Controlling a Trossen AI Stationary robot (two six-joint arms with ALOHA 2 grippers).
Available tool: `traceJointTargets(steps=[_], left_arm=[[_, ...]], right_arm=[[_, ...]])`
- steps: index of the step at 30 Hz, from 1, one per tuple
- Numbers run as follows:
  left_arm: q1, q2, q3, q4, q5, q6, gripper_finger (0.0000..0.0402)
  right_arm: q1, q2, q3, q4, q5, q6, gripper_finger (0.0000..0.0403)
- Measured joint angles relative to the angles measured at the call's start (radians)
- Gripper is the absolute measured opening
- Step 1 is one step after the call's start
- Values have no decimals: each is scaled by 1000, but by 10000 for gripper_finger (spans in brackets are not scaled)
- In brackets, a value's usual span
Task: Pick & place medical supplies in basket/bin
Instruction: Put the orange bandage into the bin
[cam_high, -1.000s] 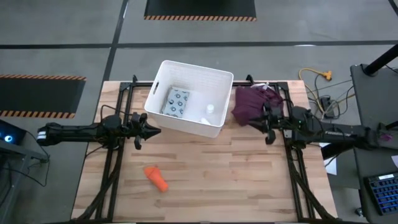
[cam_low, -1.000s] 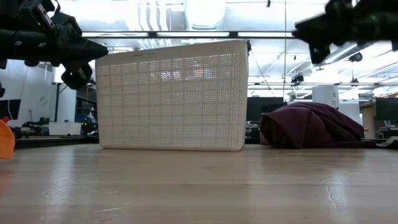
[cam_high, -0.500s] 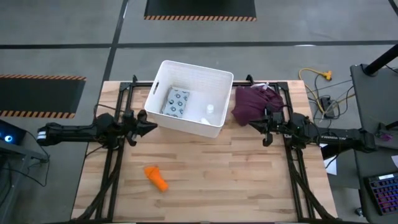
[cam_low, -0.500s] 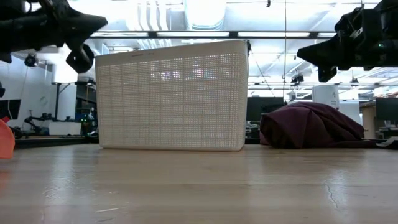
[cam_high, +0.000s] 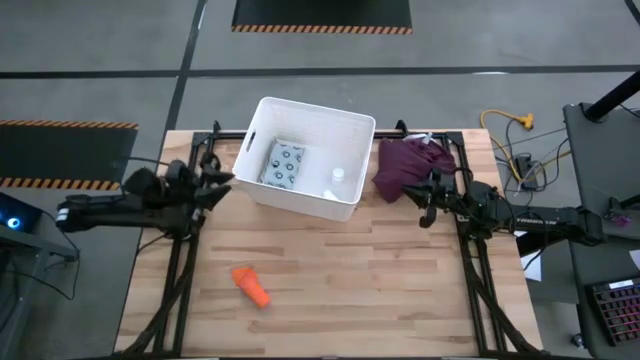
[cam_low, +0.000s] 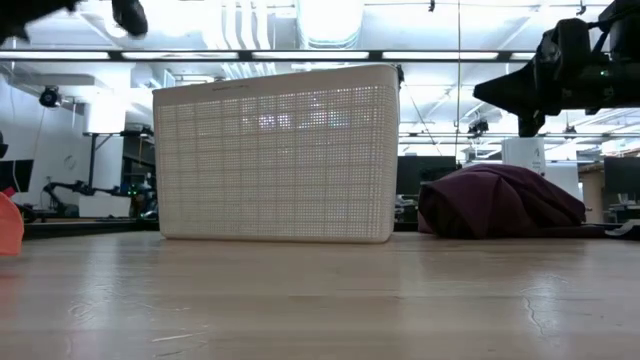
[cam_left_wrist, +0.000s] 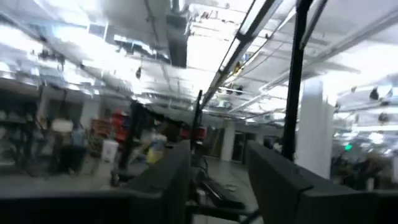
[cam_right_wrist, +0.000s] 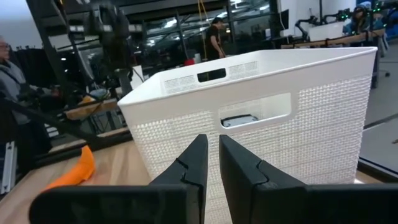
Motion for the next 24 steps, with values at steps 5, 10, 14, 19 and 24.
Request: traceJointTargets(steps=[5,10,14,19,24], left_arm=[[0,119,256,-283,7,112,149],[-1,257,568,-790,38,205,150],[-1,381,770,-1070,82,211,150],[-45,510,925,-1202,127,211,150],[-113,624,1011,-1356,129,211,150]], right_arm=[[0,0,0,-5,-3,-1,33],[0,0,0,-8,-3,-1,33],[0,1,0,-15,-2,-1,33],[0,1,0,-15,-2,-1,33],[0,1,1,-16,-2,-5,33]])
